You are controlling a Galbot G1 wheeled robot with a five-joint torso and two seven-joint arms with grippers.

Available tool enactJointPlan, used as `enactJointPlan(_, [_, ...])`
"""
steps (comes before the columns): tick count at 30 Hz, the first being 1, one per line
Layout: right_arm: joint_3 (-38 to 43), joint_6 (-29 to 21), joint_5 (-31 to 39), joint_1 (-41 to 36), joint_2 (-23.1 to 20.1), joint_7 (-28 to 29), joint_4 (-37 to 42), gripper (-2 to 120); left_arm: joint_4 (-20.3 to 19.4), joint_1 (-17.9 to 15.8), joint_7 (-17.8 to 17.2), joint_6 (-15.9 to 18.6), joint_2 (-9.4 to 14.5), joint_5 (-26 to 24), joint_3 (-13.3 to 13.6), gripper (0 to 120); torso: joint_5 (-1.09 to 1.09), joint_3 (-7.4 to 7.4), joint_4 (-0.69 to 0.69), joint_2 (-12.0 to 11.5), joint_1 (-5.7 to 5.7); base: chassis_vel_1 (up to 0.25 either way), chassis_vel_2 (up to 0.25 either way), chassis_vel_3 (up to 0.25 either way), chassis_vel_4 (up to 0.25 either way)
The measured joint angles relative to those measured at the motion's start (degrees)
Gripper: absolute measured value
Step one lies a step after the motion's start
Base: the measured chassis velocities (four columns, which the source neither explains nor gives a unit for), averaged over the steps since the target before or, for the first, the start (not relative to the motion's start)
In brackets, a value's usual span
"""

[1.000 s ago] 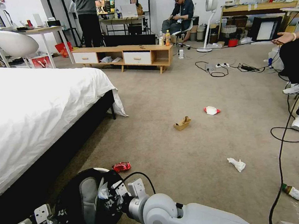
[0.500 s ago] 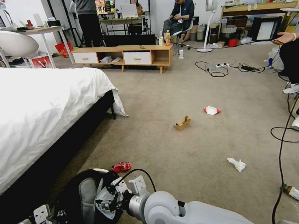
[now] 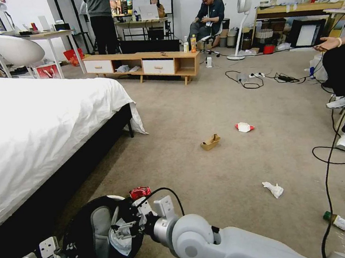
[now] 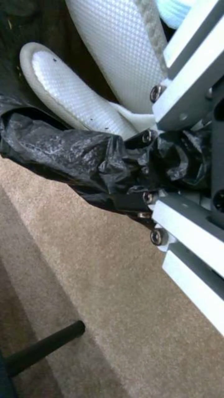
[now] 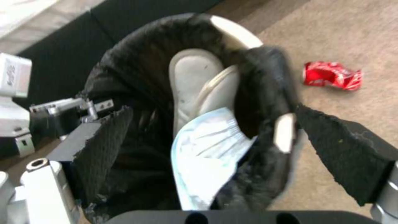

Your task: Pick up the trash bin and place the garbage on the floor into it.

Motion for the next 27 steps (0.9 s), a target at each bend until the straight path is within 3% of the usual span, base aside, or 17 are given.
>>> enactJointPlan(10, [8.80,-0.18,0.23,-2.45,-9.45,0.30,9.36,100,0.20,0.33,-0.10,0.00,-0.04,0.13,-0.39,2,0.00,-0.01,-0.01,0.00,0.00,0.000,0.000,0.000,0.000])
enactJointPlan(15, [16.90,4.75,-7.15,-8.34,-14.99,-1.48,13.98,100,-0.03,1.36,-0.04,0.00,-0.31,0.82,-1.73,2,0.00,-0.01,-0.01,0.00,0.00,0.000,0.000,0.000,0.000])
enactJointPlan(20, [21.22,7.24,-10.37,-11.87,-16.46,-1.93,15.72,100,-0.17,1.85,0.03,0.00,-0.53,1.24,-2.26,2,0.01,-0.01,0.00,-0.01,0.00,0.000,0.000,0.000,0.000])
enactJointPlan(22, [28.49,11.09,-15.33,-17.66,-17.11,-4.22,16.95,100,-0.49,2.75,0.24,0.00,-0.57,1.58,-3.04,2,0.00,0.00,0.00,-0.01,0.00,0.000,0.000,0.000,0.000])
enactJointPlan(25, [31.42,12.55,-16.81,-19.61,-17.03,-5.00,17.29,100,-0.62,3.04,0.33,0.00,-0.60,1.73,-3.36,2,0.01,-0.01,-0.01,-0.01,0.00,0.000,0.000,0.000,0.000])
enactJointPlan(27, [39.42,17.10,-20.17,-24.57,-16.43,-7.40,18.30,100,-1.24,4.06,0.60,0.00,-0.95,1.98,-4.05,2,0.01,-0.01,0.01,-0.01,0.00,0.000,0.000,0.000,0.000])
